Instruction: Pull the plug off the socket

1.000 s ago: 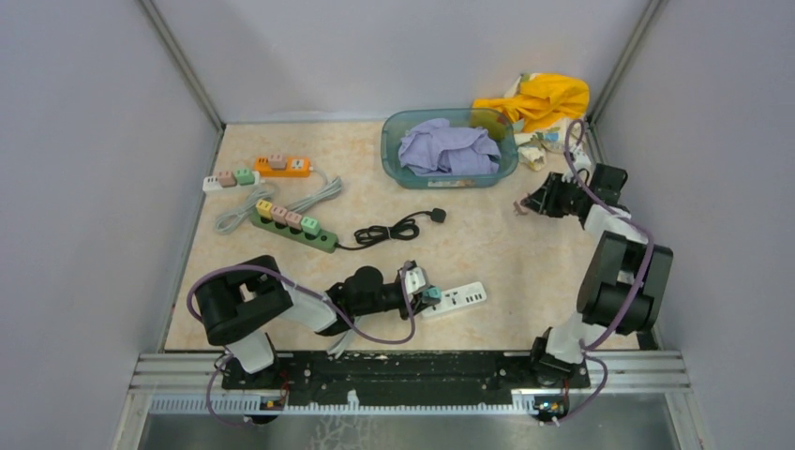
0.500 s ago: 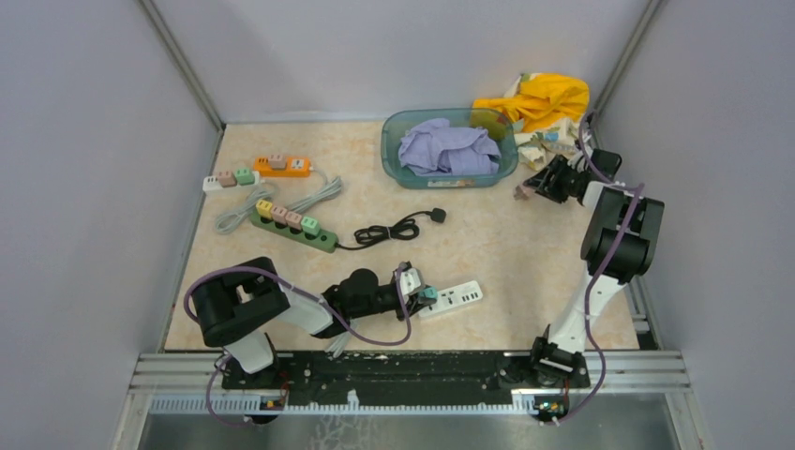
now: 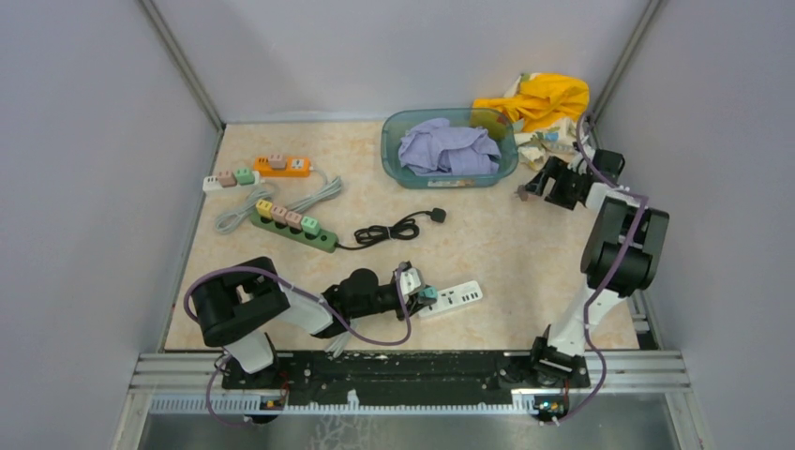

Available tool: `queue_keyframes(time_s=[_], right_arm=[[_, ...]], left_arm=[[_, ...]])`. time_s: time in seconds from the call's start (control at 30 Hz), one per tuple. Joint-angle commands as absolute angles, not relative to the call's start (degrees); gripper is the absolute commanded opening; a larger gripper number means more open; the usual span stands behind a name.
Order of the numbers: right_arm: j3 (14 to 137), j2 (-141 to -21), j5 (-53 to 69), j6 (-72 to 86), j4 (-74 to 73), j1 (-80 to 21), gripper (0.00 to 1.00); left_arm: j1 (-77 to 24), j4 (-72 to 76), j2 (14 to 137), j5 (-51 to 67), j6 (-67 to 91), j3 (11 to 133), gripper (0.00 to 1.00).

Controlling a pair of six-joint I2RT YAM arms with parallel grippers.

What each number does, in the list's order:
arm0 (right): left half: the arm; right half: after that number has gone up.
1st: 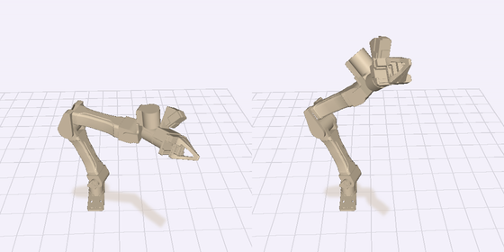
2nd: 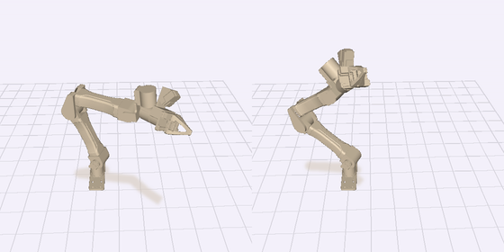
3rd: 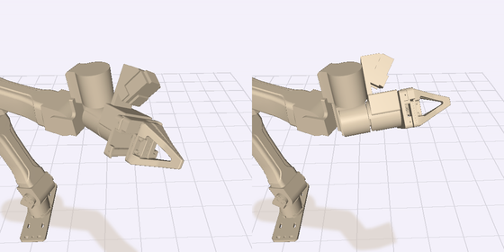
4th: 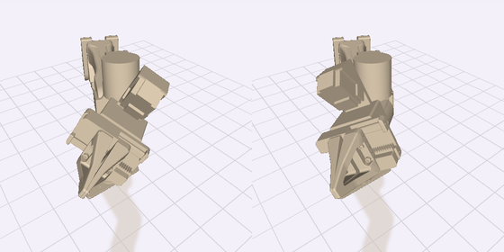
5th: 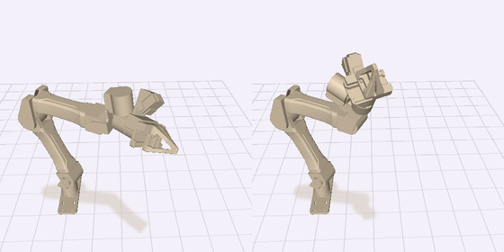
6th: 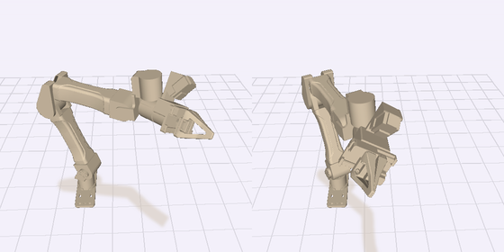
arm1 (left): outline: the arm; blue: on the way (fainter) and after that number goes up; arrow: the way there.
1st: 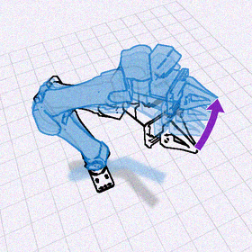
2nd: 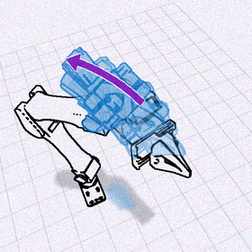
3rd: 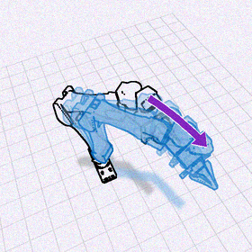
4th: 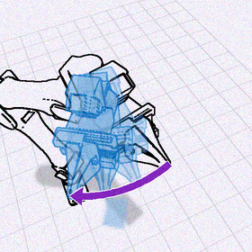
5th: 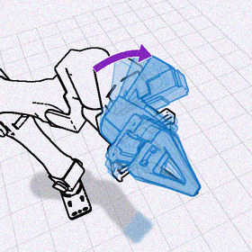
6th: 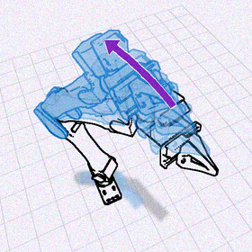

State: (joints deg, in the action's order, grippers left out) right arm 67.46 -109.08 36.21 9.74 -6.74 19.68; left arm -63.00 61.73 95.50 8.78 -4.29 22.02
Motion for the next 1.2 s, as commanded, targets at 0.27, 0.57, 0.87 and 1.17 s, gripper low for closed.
queue_keyframes(time_s=[0.27,0.57,0.87,1.17], right_arm=[[60.3,-84.8,53.0,-19.3,-26.3,19.8,0.83],[55.3,-73.5,60.8,-40.3,-41.5,12.5,0.83],[47.0,-61.1,67.5,-51.6,-41.9,1.4,0.84],[41.5,-56.6,71.3,-65.1,-46.2,-5.9,0.90]], left_arm=[[-63.0,52.1,92.6,8.0,-3.1,21.6,0.73],[-63.0,41.8,81.3,9.6,-1.0,24.5,0.87],[-63.0,33.1,66.5,9.5,2.4,24.1,0.87],[-63.0,36.5,53.5,6.6,9.1,16.1,0.93]])
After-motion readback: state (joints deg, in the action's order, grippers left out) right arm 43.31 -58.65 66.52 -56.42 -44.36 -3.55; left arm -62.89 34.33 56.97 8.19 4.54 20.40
